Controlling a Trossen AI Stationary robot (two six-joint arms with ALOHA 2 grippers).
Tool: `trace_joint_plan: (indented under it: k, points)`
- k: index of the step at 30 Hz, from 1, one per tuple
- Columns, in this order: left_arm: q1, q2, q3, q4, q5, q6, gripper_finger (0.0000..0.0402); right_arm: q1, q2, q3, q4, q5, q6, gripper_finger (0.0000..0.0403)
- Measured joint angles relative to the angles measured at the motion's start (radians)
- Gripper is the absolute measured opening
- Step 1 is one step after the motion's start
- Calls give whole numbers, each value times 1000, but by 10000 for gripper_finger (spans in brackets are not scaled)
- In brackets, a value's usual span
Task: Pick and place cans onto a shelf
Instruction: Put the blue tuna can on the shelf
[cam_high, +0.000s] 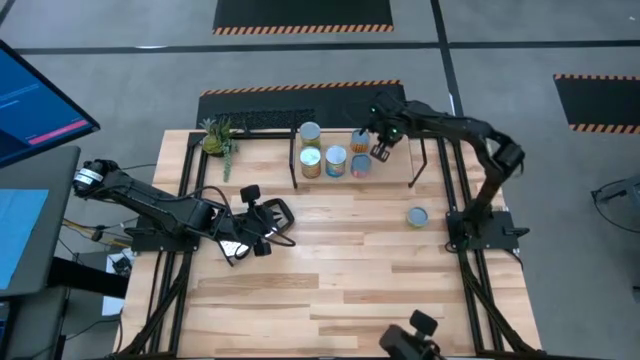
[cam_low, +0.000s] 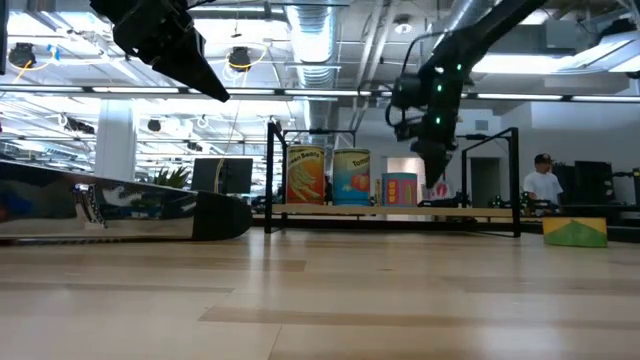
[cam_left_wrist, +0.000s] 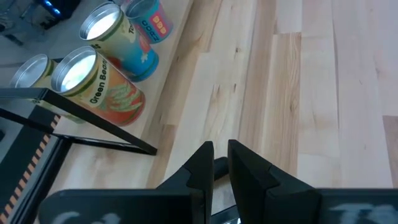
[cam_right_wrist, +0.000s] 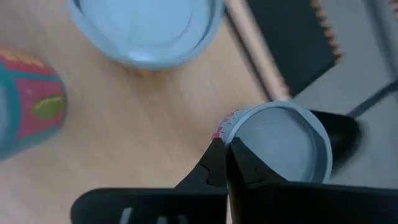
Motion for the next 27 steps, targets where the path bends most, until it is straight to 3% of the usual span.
trace_joint_plan:
  k: [8, 18, 27]
  points:
    - [0, 0, 0, 0, -11, 27, 38, 3, 67, 1, 51, -48, -6, 8]
    - [6, 0, 0, 0, -26, 20, 38, 24, 61, 0, 5, -56, 45, 63]
    - [6, 0, 0, -2, -26, 18, 38, 23, 61, 0, -18, 11, 82, 68]
